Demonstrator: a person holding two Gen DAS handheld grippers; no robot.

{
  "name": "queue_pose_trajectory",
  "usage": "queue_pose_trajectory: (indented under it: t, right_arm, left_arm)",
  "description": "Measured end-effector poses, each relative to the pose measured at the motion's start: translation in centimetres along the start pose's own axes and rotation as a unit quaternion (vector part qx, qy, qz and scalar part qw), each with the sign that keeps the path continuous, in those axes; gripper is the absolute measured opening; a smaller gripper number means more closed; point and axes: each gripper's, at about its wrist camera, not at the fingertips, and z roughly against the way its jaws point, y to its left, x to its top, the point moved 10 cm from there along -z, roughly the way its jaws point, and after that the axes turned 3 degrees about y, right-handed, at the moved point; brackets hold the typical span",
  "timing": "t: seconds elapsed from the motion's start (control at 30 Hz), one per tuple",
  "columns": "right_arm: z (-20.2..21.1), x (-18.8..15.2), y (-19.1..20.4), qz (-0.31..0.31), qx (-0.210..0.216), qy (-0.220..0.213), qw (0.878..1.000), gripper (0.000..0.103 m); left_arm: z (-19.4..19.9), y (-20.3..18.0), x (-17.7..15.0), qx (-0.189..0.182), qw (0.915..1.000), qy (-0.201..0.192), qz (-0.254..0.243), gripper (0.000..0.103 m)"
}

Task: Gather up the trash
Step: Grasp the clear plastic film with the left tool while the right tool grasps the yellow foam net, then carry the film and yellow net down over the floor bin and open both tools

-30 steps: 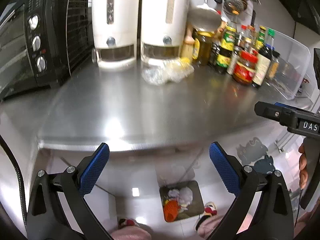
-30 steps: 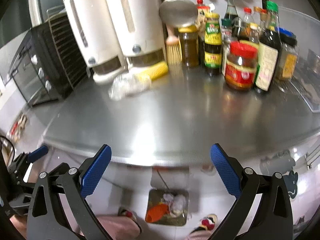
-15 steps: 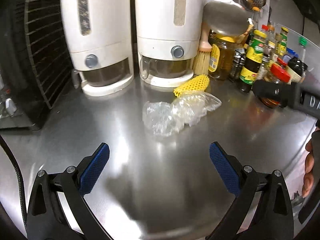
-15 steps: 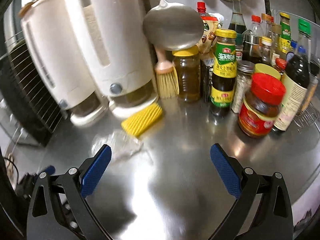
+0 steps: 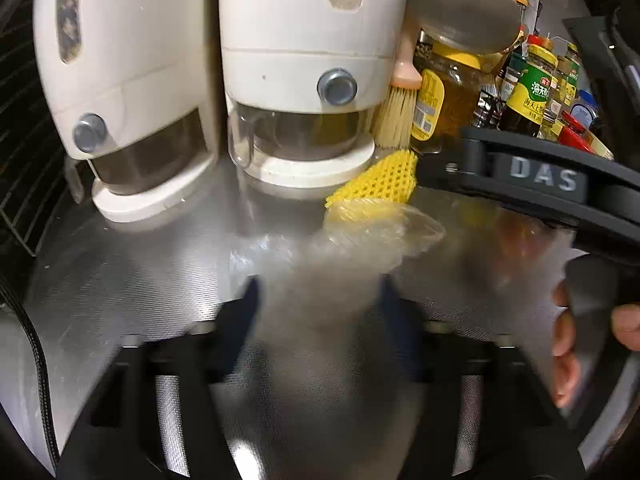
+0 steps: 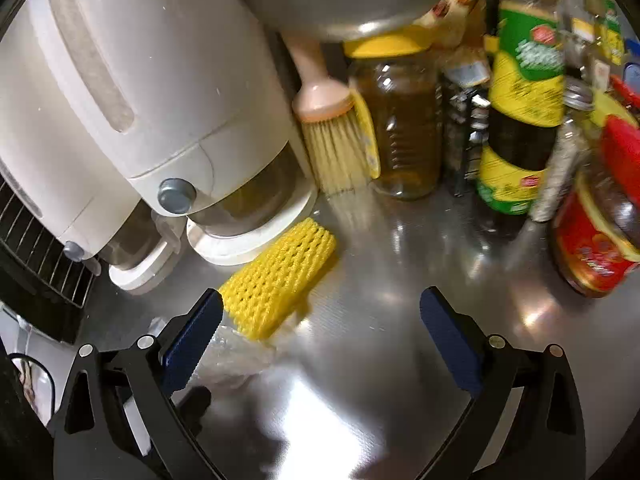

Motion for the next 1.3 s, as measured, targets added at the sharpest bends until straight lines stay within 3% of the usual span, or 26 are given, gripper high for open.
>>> queue_pose_trajectory:
  t: [0.03, 0.07, 0.1, 0.4, 0.63, 0.8, 1.0, 1.3]
  right_arm:
    - [-0.4, 0.0, 0.2, -0.002, 0.003, 0.003, 1.0, 0.099]
    - [-0.8, 0.0, 0.4, -0.003, 0.004, 0.005, 1.0, 0.099]
    - [-1.2, 0.0, 0.6, -0.003, 0.004, 0.007, 1.0, 0.099]
    - [-4.3, -0.1, 3.0, -0.01, 0.009, 0.025, 1.0, 0.082]
    - [-5.3, -0.3, 4.8, 0.046, -0.031, 0.022, 0.998, 0.042]
    - [-4.7, -0.7, 5.9, 0.068, -0.033, 0.012, 0.997, 0.013]
    - [-1.9, -3.0, 6.8, 0.111, -0.031, 0.019, 0.993, 0.012]
    - [4.8, -7.1, 5.7, 0.126, -0.015, 0.023, 0.992, 0.012]
  left_arm:
    - [-0.2, 0.1, -0.1, -0.005, 1.0, 0.006, 0.001, 0.024]
    - [-0.4, 0.3, -0.1, -0.01, 0.9999, 0.011, 0.002, 0.01]
    - [-0.4, 0.7, -0.3, -0.007, 0.9999, 0.014, 0.002, 0.005]
    - [1.7, 3.9, -0.9, 0.016, 0.9998, 0.006, -0.006, 0.001]
    - [2.5, 5.6, -0.8, 0.019, 0.9998, 0.001, 0.011, 0.001]
    - [3.3, 6.4, -1.6, 0.021, 0.9995, 0.001, 0.024, 0.001]
    - [5.0, 6.9, -2.5, 0.016, 0.9989, -0.006, 0.044, 0.001]
    - [8.7, 4.8, -5.1, 0.015, 0.9991, -0.011, 0.039, 0.001]
